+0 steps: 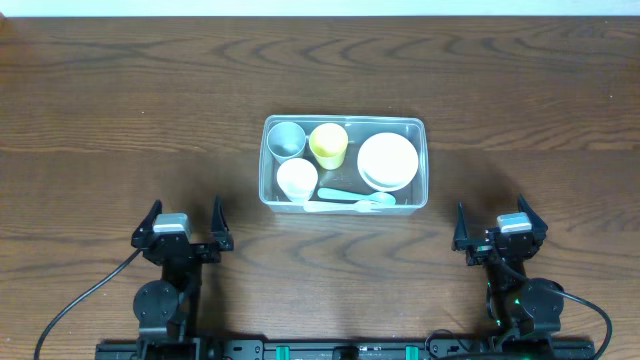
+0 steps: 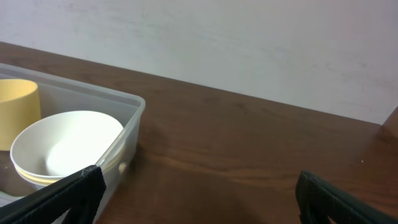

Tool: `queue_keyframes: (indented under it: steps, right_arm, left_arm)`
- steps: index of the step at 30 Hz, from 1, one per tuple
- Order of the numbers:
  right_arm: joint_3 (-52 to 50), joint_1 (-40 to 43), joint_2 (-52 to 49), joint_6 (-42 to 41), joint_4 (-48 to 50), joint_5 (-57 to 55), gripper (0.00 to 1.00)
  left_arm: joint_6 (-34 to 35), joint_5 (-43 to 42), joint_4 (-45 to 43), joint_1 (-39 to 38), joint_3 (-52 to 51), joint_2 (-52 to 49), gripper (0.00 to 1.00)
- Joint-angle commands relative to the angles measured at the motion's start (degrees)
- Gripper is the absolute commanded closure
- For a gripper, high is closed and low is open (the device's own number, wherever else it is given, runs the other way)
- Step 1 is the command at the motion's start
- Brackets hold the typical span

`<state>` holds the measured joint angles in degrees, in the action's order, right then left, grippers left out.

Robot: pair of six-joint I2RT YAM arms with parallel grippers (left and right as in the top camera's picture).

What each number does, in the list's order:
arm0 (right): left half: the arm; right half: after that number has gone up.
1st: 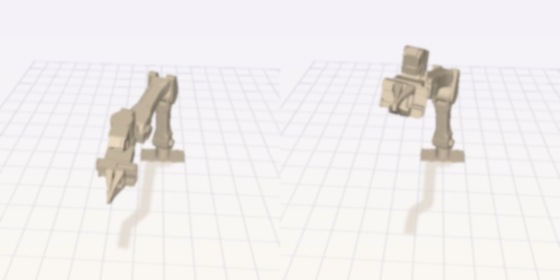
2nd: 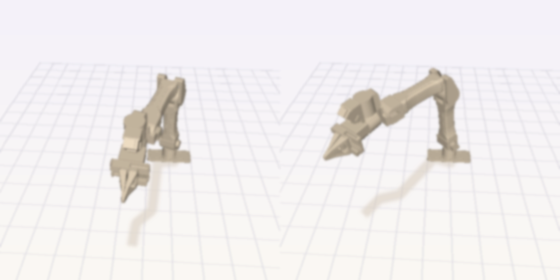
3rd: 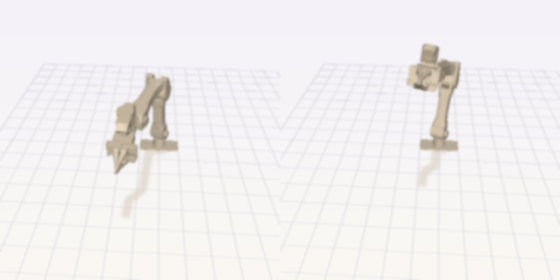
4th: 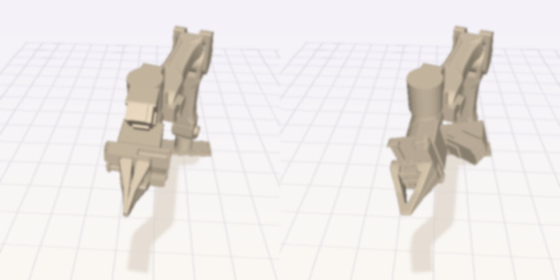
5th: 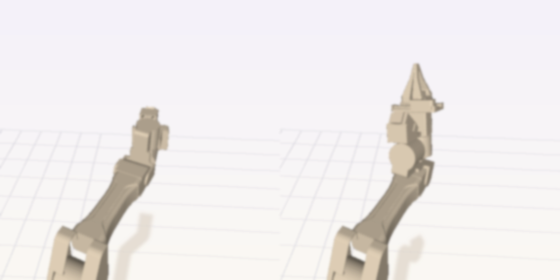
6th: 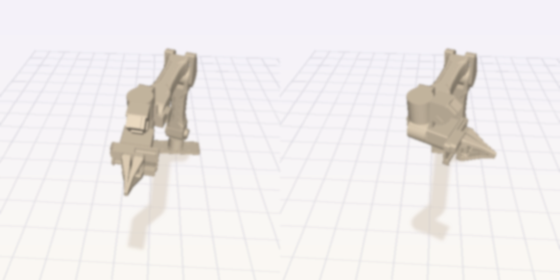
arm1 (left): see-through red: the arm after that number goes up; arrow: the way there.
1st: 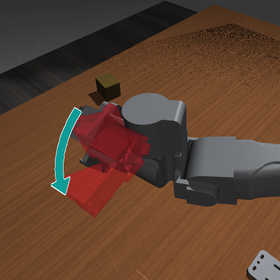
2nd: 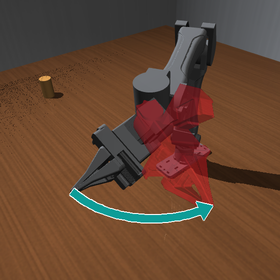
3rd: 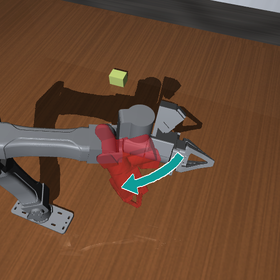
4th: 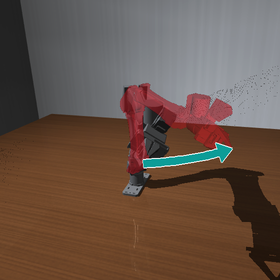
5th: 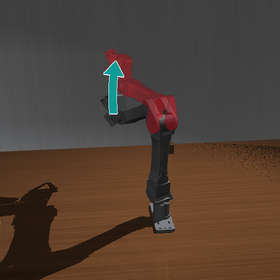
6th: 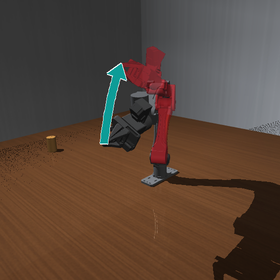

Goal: Pack container

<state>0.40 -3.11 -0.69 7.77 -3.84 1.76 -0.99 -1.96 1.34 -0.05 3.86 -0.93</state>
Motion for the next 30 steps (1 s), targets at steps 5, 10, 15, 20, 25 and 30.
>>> queue_keyframes:
  steps: [5, 10, 15, 20, 25, 30]
  right_arm:
    - [-0.09, 0.48, 0.39, -0.42, -0.24, 0.63, 0.01]
    - [-0.09, 0.48, 0.39, -0.44, -0.24, 0.66, 0.01]
    - [-0.09, 0.48, 0.39, -0.42, -0.24, 0.66, 0.01]
    - [-0.09, 0.48, 0.39, -0.42, -0.24, 0.66, 0.01]
    - [-0.09, 0.48, 0.39, -0.42, -0.24, 0.66, 0.01]
    - [-0.09, 0.48, 0.39, -0.42, -0.24, 0.66, 0.01]
  left_arm:
    - [-6.99, 0.55, -1.14, 0.26, -3.65, 0.83, 0.02]
    - [-7.13, 1.14, 2.84, 0.26, -3.65, 0.83, 0.02]
    - [-4.70, 1.07, 2.71, 0.26, -3.63, 0.83, 0.02]
    - [-4.74, 1.09, 2.71, 0.26, -3.63, 0.72, 0.02]
    - [-4.74, 1.09, 2.71, 0.26, -3.63, 0.70, 0.02]
    - [-4.74, 1.09, 2.71, 0.26, -3.63, 0.70, 0.02]
